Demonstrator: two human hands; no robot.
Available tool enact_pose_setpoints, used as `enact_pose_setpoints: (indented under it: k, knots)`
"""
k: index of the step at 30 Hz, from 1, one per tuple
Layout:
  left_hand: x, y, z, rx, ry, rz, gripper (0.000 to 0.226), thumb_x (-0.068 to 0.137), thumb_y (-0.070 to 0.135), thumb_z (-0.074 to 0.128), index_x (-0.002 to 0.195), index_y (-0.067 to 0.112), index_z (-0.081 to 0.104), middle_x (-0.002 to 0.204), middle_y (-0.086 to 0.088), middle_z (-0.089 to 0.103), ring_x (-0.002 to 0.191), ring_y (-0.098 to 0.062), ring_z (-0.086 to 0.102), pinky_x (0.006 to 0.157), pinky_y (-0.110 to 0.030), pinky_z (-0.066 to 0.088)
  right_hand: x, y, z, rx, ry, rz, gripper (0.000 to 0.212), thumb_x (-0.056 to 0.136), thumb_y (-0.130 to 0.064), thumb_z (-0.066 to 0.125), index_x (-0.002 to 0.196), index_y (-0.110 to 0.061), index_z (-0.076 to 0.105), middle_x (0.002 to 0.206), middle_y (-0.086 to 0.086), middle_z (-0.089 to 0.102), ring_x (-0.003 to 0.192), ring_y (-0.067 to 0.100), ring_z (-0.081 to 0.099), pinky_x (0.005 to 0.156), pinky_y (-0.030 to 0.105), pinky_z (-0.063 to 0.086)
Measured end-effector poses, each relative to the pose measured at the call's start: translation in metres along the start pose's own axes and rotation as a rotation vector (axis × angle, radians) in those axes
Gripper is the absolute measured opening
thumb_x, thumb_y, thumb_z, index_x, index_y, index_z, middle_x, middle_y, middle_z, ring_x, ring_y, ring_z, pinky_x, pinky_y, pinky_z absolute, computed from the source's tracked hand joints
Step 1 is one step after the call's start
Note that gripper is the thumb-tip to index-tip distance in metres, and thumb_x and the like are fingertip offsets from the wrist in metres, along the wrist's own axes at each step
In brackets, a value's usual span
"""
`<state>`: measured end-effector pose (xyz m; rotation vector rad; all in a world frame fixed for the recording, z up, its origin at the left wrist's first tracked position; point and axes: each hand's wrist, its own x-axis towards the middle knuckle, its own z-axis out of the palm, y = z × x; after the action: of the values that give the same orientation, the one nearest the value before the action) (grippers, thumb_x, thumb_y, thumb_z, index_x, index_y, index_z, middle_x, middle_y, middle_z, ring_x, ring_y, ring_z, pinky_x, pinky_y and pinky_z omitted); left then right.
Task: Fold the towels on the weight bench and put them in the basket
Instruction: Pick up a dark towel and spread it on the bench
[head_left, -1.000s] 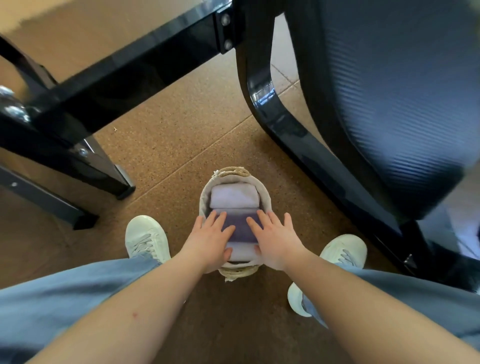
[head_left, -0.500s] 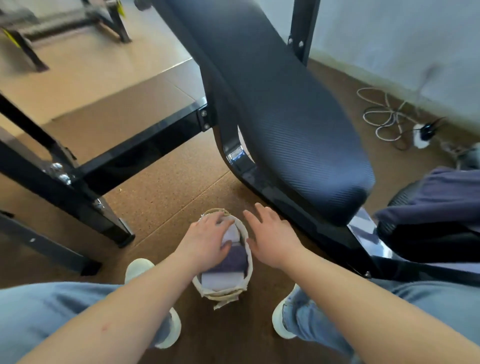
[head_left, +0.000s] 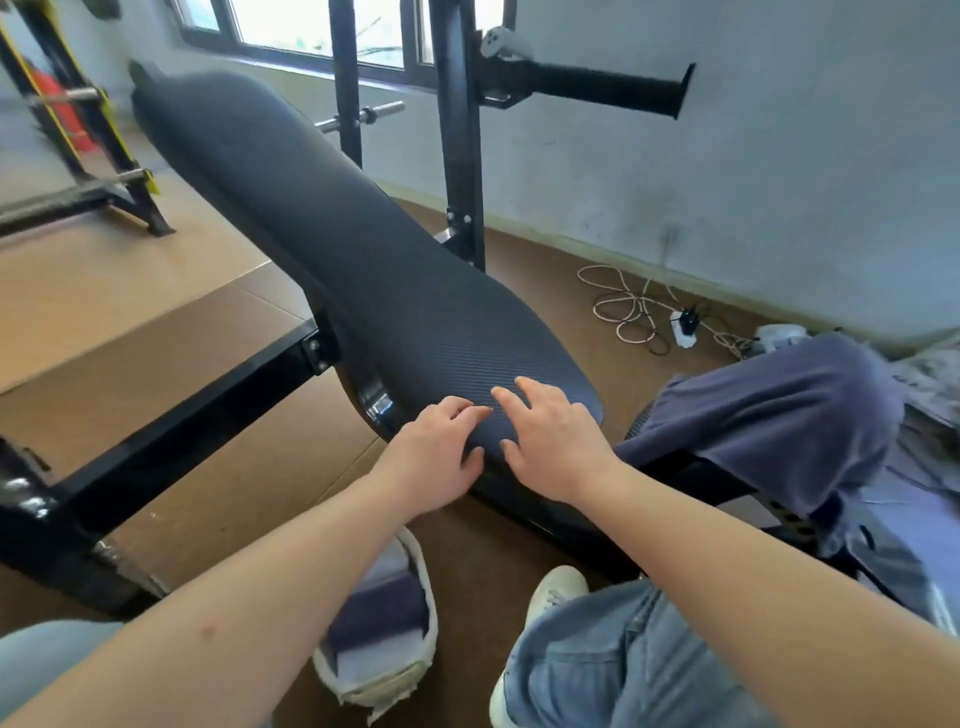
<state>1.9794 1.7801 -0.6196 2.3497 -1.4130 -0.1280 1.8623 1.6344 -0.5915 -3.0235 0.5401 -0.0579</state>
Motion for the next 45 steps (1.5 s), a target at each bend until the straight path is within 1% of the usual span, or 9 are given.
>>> enact_pose_setpoints:
  k: [15,21,25,28,32,36,40,43,45]
  knots:
    - [0.082,0.161,-0.026,-0.136,-0.069,0.284,0.056,0.094,0.028,0.066,0.147,0.031,0.049,0.142,0.003,0.051,0.121,-0.017,0.056,0.098,-0.028,0.045,-0.077,0.117,-0.115,-0.255,0.178,0.316,0.049,0.095,-0.042,0.056,0.14,-0.023,0.052,0.145,0.007,0.053,0.14,0.028,0.04,0.112,0.052,0.036]
    - [0.096,0.222,-0.008,-0.181,-0.124,0.39,0.058,0.086,0.04,0.074,0.139,0.029,0.054,0.128,0.003,0.058,0.115,-0.017,0.059,0.096,-0.028,0.047,-0.127,0.159,-0.138,-0.192,0.119,0.439,0.061,0.096,-0.048,0.056,0.151,-0.024,0.043,0.167,0.009,0.022,0.15,0.032,0.029,0.117,0.054,0.029]
    - [0.104,0.249,0.007,-0.177,-0.19,0.371,0.067,0.081,0.037,0.08,0.14,0.026,0.05,0.125,0.0,0.058,0.116,-0.018,0.056,0.098,-0.033,0.047,-0.151,0.188,-0.132,-0.062,-0.07,0.467,0.09,0.085,-0.056,0.07,0.159,-0.03,0.027,0.17,0.008,0.003,0.155,0.034,0.014,0.115,0.056,0.037]
    - [0.109,0.258,0.021,-0.187,-0.188,0.326,0.056,0.082,0.03,0.079,0.132,0.02,0.056,0.121,-0.004,0.061,0.115,-0.024,0.059,0.095,-0.034,0.046,-0.158,0.194,-0.123,-0.091,-0.164,0.442,0.109,0.078,-0.049,0.081,0.162,-0.034,0.014,0.17,0.005,-0.019,0.158,0.032,-0.011,0.117,0.057,0.036]
    - [0.115,0.26,0.028,-0.271,-0.189,0.296,0.031,0.089,0.026,0.074,0.117,0.017,0.064,0.11,-0.002,0.064,0.106,-0.023,0.062,0.088,-0.032,0.046,-0.153,0.189,-0.117,-0.116,-0.153,0.462,0.113,0.076,-0.045,0.085,0.162,-0.037,0.011,0.168,0.008,-0.025,0.156,0.037,-0.018,0.117,0.061,0.032]
    - [0.115,0.253,0.018,-0.427,-0.103,0.221,0.008,0.099,0.023,0.06,0.106,0.022,0.059,0.098,0.003,0.066,0.094,-0.021,0.063,0.078,-0.03,0.042,-0.142,0.184,-0.113,-0.105,-0.13,0.484,0.119,0.071,-0.067,0.08,0.162,-0.039,0.007,0.17,0.009,-0.017,0.154,0.045,-0.016,0.116,0.071,0.02]
    - [0.115,0.242,-0.003,-0.506,0.004,0.221,0.01,0.102,0.014,0.049,0.108,0.022,0.048,0.103,-0.002,0.064,0.094,-0.024,0.06,0.077,-0.032,0.041,-0.121,0.166,-0.113,-0.117,-0.006,0.469,0.117,0.069,-0.086,0.064,0.16,-0.038,0.008,0.172,0.009,0.003,0.156,0.043,-0.005,0.113,0.077,0.013]
    - [0.115,0.228,-0.022,-0.57,0.017,0.167,0.016,0.104,0.014,0.042,0.117,0.02,0.049,0.112,-0.002,0.063,0.102,-0.022,0.059,0.084,-0.032,0.044,-0.102,0.147,-0.109,-0.11,0.091,0.432,0.114,0.072,-0.084,0.062,0.159,-0.034,0.008,0.17,0.008,0.016,0.157,0.038,0.008,0.113,0.079,0.013]
    - [0.115,0.214,-0.034,-0.576,0.029,0.136,0.02,0.105,0.017,0.041,0.122,0.02,0.052,0.116,0.0,0.064,0.107,-0.019,0.059,0.088,-0.031,0.044,-0.089,0.133,-0.107,-0.094,0.152,0.422,0.101,0.082,-0.07,0.063,0.158,-0.032,0.01,0.167,0.008,0.021,0.155,0.038,0.016,0.114,0.078,0.018]
